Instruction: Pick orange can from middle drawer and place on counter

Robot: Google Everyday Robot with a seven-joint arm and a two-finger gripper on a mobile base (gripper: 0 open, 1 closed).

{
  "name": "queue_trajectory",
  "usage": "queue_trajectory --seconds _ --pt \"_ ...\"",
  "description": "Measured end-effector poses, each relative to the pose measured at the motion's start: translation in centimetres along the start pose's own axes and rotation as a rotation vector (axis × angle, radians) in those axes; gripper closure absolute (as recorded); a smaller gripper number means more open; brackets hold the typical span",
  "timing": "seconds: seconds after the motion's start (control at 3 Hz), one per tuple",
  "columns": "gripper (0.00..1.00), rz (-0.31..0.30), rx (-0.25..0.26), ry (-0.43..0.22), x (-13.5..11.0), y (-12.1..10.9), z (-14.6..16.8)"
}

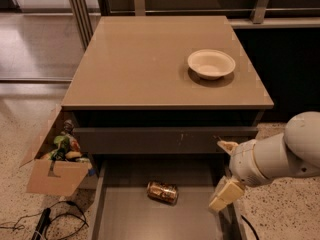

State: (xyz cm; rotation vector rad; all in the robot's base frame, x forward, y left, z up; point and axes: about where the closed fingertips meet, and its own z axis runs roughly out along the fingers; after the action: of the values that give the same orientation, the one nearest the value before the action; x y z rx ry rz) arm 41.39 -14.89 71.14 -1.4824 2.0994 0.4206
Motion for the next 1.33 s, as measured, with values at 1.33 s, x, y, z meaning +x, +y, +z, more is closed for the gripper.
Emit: queue_trajectory --seconds 1.33 --pt "0.0 0.068 0.032 -0.06 3.3 -1.3 13.7"
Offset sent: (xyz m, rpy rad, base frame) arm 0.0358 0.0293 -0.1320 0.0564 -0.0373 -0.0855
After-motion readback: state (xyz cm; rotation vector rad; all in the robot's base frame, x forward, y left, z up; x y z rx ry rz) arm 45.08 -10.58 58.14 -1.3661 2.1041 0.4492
